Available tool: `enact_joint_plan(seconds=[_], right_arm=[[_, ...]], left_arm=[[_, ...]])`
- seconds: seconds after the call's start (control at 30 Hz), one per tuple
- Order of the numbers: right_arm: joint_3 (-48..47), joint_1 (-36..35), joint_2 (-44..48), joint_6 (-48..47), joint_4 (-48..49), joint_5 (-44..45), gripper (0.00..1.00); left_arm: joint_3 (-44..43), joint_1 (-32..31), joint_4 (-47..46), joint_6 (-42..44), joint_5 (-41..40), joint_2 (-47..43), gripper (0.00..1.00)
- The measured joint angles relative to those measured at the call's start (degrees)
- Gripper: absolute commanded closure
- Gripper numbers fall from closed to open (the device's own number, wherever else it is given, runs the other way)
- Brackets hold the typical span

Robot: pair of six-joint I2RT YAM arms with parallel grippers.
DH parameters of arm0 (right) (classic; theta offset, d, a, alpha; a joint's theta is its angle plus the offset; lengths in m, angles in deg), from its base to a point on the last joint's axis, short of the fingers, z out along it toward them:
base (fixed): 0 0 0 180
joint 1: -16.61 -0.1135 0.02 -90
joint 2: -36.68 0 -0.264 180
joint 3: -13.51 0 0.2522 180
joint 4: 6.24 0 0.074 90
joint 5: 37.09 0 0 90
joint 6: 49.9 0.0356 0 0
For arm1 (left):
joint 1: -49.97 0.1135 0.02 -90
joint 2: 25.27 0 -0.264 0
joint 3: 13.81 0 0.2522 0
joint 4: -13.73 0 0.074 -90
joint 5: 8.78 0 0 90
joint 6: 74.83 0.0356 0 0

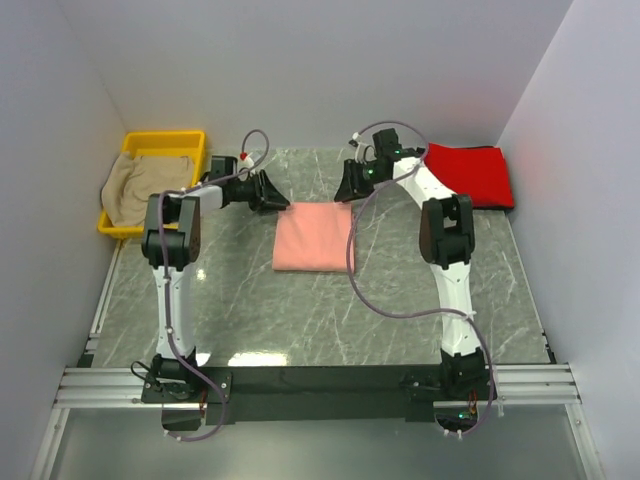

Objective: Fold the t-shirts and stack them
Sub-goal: Fold the tshirt

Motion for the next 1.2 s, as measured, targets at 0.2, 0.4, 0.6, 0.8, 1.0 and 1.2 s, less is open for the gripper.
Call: enact_joint_plan(seconds=[0.2,0.4,0.6,0.8,1.0,1.2], right_arm=[[21.88,0.52,17.22,4.46,5.79,-4.72,0.53],[34.16,-2.80,26.34,11.43,13.44,-11.06,0.53],[36.74,-4.94,16.28,16.02,18.01,-11.74,0.54],[32.11,-3.48,11.43,13.97,14.23,-10.38,0.57],[32.15,-3.82,17.20,8.02,10.73,-5.68,0.67],[44.61,-7.54,33.75,11.98,15.12,-8.52,0.70]], left_arm=[[15.89,0.24,-6.67,-3.96,2.03,-16.65,0.56],[21.81,-5.11,-16.06,-8.22,3.54,-23.58,0.57],[23.10,-6.12,-18.75,-11.17,2.25,-13.60,0.58],[19.65,-2.51,-14.71,-10.95,4.37,-6.01,0.58],[22.05,-1.90,-8.07,-1.51,5.60,-13.42,0.59],[34.88,-5.68,-9.94,-0.81,8.79,-31.93,0.61]])
